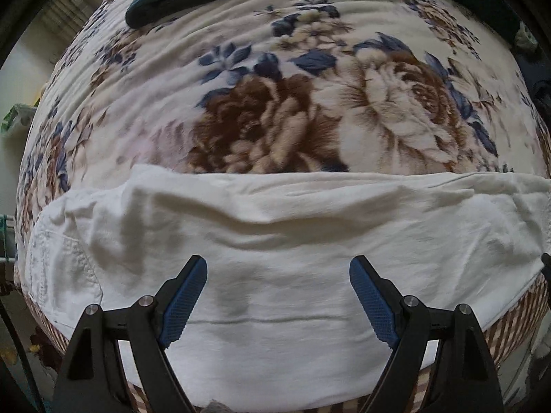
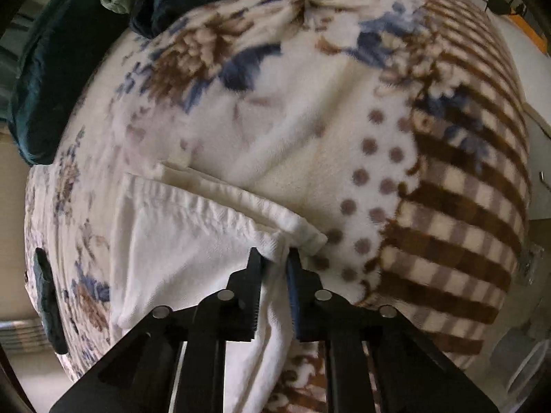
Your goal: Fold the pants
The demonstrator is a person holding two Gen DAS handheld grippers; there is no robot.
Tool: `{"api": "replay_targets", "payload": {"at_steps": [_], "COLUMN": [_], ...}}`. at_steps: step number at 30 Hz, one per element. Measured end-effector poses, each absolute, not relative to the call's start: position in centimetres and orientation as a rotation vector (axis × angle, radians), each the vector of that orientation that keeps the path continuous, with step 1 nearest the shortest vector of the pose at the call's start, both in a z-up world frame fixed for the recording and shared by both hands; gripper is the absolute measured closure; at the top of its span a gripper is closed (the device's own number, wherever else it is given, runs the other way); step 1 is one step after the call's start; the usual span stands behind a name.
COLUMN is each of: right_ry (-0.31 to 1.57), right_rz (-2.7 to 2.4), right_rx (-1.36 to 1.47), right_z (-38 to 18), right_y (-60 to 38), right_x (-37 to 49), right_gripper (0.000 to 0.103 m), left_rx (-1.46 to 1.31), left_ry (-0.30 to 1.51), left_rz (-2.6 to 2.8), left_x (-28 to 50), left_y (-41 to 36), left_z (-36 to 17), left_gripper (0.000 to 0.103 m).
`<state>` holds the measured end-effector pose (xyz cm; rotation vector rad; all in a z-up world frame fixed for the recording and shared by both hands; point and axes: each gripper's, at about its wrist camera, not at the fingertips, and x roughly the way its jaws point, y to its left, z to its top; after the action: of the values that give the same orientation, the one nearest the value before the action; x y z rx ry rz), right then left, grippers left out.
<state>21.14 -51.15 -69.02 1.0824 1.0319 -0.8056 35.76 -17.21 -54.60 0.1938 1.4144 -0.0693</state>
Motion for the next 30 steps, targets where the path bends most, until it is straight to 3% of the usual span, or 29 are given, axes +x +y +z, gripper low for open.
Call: {"api": "replay_targets", "payload": {"at_steps": [9,10,13,16,20,25,28,30], "right_ry": [1.02,1.024,1.0,1.039,1.123,1.085,1.071,1.07], "right_rz": [-0.795,-0.809,-0.876,-0.739,-0.65,-0.67,-0.679,-0.681], "right_rx": [1.111,1.101,1.079,1.25,1.175,1.235,1.259,1.26], "right_z": [-66.0,-65.7,-65.2,-67.3,-67.2,-67.5,-68.0,-68.4], "right_y": [-51.5,-51.6,-53.6,-55.2,-54.2,-53.4,-53.2,-53.2], "right_x": [18.7,18.6,17.0,16.9,18.8,18.5,18.5,18.7], "right_gripper": [0.097,0.103,0.103,0.102,0.101,0.099,0.086,0.066], "left_rx": [0.209,0.205,0.192,0.168,0.162,0.156,0.15,0.145], "left_ry": [1.447,1.448,1.459,1.474,1.468,1.462,1.46,1.462], "left_rz": [-0.083,-0.083,-0.083,-0.088,-0.101,-0.118,-0.118,-0.115], "left_x": [35.1,35.0,34.8,34.7,34.2,33.8,33.6,33.5], "left_y": [-17.9,-17.9,-17.8,-17.6,-17.9,-18.3,-18.4,-18.4], "left_z": [-55.0,-55.0,-55.4,-55.6,-55.4,-55.0,-54.9,-54.9], "left_gripper": [0.018,0.018,0.018,0.018,0.018,0.018,0.018,0.018]}}
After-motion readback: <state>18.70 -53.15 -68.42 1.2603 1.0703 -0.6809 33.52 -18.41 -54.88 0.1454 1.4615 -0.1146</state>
